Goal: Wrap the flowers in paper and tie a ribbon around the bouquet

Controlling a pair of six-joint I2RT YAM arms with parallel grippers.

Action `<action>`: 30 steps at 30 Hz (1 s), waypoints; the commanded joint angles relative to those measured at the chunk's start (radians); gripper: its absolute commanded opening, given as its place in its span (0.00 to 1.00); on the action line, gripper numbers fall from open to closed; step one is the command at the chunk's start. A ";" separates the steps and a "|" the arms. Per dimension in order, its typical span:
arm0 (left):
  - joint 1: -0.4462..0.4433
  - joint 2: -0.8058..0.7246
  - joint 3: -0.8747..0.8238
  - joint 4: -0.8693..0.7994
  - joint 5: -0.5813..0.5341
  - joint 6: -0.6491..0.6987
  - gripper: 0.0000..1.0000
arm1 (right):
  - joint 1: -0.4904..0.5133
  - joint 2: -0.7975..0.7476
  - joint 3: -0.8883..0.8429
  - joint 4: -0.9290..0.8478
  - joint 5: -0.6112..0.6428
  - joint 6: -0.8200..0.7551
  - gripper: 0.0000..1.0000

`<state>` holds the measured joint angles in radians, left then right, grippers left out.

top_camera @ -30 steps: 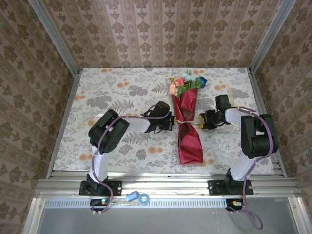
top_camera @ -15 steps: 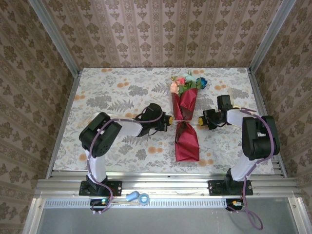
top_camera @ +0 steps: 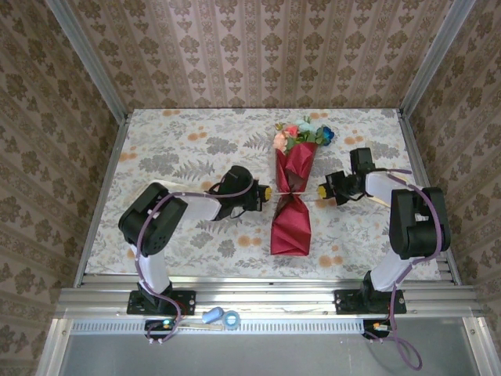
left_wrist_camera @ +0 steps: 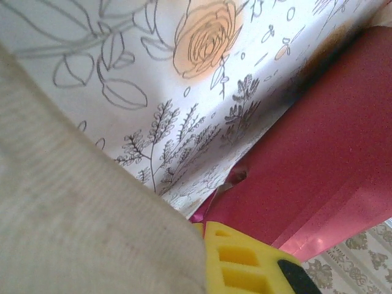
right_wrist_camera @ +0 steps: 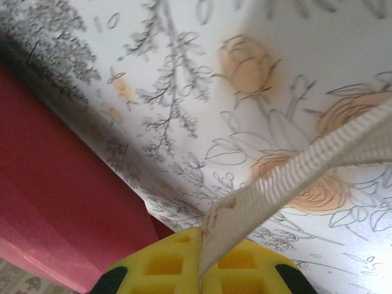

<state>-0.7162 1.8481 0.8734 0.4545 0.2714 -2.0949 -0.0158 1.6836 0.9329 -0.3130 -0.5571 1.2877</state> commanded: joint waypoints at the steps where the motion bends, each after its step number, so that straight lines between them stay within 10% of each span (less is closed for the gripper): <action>1: 0.064 -0.005 -0.014 -0.115 -0.060 -0.101 0.00 | -0.023 0.001 0.034 -0.126 0.203 -0.072 0.00; 17: 0.155 -0.130 -0.133 -0.186 -0.081 -0.046 0.00 | -0.165 -0.016 -0.043 -0.113 0.208 -0.104 0.00; 28: 0.116 -0.048 -0.031 -0.224 0.008 0.012 0.00 | -0.032 0.004 0.016 -0.176 0.156 -0.099 0.00; 30: 0.099 -0.019 -0.024 -0.191 0.019 -0.016 0.25 | 0.001 0.041 0.042 -0.201 0.113 -0.093 0.11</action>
<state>-0.6659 1.7885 0.8474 0.3550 0.3595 -2.0926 -0.0116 1.6836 0.9382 -0.4324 -0.5823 1.2034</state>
